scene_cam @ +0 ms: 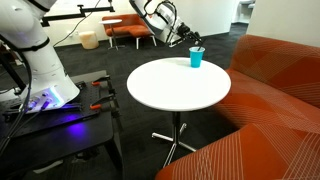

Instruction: Pick up the pen from the table and put it in the light blue cup.

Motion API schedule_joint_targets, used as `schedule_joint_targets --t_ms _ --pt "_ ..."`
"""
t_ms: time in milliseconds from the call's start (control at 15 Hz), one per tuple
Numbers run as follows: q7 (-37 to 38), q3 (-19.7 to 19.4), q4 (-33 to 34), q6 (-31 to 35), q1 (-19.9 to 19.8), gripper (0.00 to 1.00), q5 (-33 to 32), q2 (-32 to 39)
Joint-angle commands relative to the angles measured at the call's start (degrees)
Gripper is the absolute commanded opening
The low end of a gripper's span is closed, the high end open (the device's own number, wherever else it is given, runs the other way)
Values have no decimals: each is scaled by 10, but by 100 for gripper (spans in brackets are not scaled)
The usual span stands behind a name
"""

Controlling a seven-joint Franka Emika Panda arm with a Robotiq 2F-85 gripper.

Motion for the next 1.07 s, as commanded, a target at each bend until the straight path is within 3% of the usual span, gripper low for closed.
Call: schedule_joint_targets --t_ms 0,333,467,533,867,1000 --pt "-24 4 28 -12 -2 3 14 17" --pt "-26 2 37 -13 0 3 20 30" --pt "-26 1 41 -14 0 33 22 33" --pt "-25 1 42 -13 1 43 22 35" --pt "-18 0 38 -11 6 82 18 30" --pt "-14 0 31 -10 10 88 15 23"
